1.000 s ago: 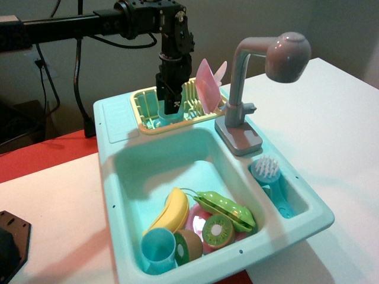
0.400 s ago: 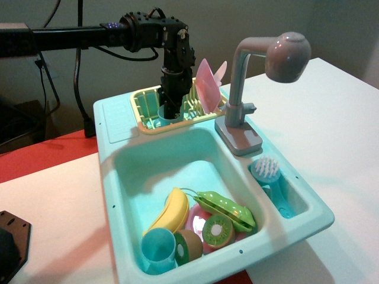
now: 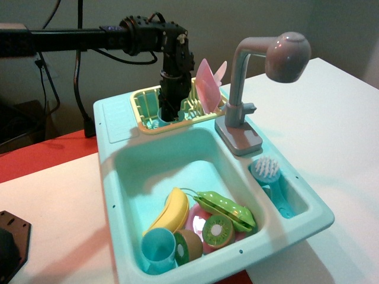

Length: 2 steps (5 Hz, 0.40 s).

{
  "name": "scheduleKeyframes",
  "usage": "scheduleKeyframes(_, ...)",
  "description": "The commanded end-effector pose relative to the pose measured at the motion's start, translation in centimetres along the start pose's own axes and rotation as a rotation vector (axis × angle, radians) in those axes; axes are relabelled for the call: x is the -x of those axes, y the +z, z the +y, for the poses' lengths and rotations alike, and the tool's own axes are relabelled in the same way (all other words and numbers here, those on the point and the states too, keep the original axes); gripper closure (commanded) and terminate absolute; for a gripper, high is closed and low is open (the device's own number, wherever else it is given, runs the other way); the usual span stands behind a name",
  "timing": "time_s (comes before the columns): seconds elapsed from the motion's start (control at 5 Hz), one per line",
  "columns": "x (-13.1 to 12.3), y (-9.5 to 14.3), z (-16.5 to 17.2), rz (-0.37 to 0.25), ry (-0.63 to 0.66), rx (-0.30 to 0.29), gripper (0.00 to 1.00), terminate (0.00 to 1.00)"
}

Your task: Put cup from drying rack to sink

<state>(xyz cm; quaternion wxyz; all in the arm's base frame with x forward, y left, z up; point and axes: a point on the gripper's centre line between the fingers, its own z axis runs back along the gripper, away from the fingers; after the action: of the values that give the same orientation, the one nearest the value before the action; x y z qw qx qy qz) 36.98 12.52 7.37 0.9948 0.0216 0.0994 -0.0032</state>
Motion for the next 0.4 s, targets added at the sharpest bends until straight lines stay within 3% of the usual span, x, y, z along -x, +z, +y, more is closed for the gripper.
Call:
scheduleKeyframes(0.0, 1.5, 7.4, 0.9, -0.149, 0.019, -0.036, 1.0, 0.0)
scheduleKeyframes(0.2, 1.6, 11.0, 0.8, -0.24, 0.011, -0.044, 1.0, 0.0)
